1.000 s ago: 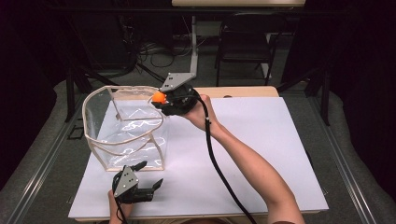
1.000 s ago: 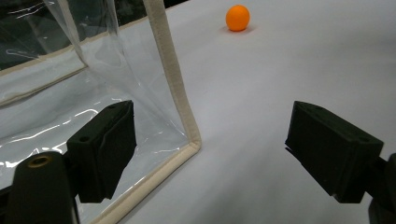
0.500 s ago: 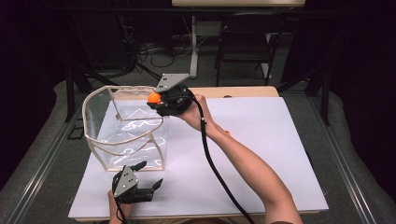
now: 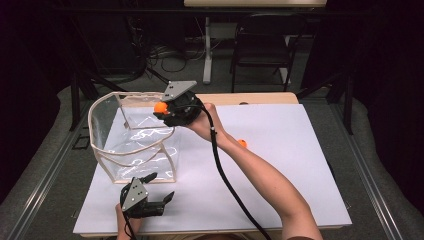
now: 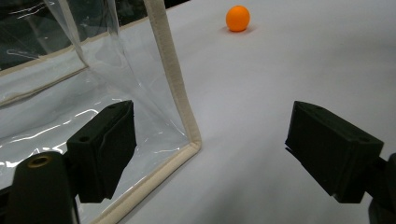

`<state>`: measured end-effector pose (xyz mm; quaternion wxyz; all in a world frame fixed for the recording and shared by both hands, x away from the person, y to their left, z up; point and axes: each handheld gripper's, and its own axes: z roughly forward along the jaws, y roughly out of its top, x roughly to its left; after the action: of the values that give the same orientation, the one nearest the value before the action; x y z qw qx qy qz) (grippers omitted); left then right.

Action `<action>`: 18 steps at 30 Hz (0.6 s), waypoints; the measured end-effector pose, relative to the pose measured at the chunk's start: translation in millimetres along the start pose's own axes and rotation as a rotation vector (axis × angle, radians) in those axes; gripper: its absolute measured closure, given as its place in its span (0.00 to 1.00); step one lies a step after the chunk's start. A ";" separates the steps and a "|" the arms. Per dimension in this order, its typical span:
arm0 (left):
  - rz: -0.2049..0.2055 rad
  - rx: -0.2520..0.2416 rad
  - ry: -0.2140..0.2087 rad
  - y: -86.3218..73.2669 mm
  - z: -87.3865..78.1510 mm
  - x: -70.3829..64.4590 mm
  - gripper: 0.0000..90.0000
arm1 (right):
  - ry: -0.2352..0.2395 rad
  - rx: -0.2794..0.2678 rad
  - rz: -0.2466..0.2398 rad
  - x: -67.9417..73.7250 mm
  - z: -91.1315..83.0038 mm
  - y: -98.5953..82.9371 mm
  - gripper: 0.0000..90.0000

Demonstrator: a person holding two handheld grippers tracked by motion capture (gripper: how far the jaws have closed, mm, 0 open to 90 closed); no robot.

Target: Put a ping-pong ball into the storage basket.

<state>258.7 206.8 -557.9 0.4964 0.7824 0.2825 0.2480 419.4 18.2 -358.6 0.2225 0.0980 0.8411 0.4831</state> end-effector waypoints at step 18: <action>-0.003 -0.002 0.000 0.0 0.2 0.3 0.18 | 0.029 0.009 -0.006 5.6 8.1 1.9 0.56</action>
<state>259.1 206.9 -557.9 0.4978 0.7813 0.2836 0.2476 418.2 27.5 -362.1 0.2114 0.0894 0.8467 0.4801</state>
